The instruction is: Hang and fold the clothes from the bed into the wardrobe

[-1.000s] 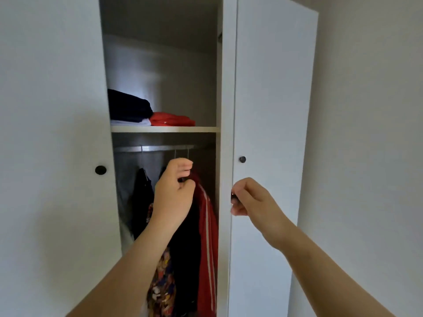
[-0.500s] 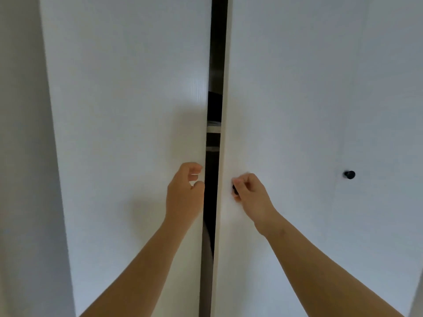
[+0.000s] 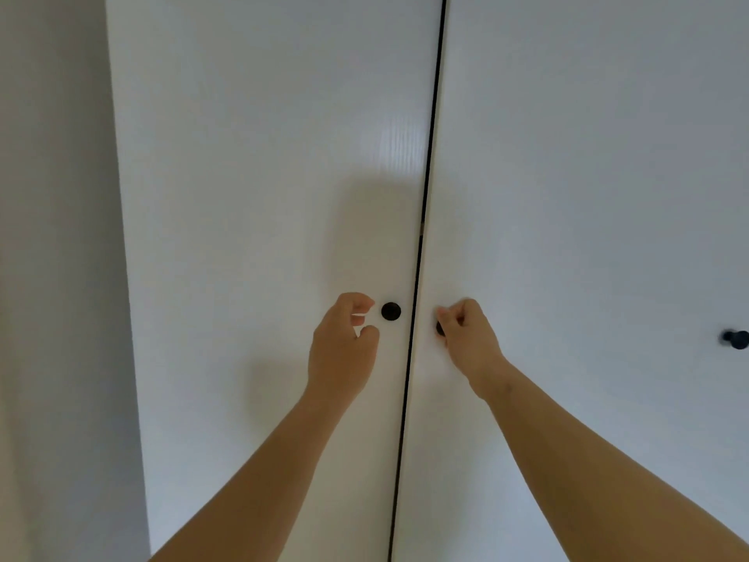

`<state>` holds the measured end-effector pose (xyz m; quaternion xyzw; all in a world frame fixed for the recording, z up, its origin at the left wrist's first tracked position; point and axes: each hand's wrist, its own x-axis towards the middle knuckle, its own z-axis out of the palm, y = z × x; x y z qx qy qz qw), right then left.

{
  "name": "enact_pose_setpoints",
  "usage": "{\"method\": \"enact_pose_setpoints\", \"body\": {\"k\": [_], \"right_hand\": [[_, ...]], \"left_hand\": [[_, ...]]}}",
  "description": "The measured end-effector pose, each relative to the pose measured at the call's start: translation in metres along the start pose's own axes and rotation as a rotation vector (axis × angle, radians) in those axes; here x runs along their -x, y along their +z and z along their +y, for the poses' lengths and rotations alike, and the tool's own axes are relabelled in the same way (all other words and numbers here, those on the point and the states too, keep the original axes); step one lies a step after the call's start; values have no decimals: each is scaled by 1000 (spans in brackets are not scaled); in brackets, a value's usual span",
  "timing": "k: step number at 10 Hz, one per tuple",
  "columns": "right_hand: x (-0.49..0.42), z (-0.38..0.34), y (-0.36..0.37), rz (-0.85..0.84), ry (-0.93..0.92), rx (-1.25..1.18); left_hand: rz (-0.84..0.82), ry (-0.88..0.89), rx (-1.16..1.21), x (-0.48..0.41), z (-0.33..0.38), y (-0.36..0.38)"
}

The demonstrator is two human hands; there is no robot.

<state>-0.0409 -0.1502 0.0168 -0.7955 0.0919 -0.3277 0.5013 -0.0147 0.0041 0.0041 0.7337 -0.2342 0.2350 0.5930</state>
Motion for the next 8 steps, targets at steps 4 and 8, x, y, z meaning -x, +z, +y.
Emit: {"method": "enact_pose_setpoints", "body": {"k": [4, 8], "right_hand": [[-29, 12, 17, 70, 10, 9], [1, 21, 4, -32, 221, -173]], "left_hand": [[-35, -34, -30, -14, -29, 0], [-79, -70, -60, -2, -20, 1]]}}
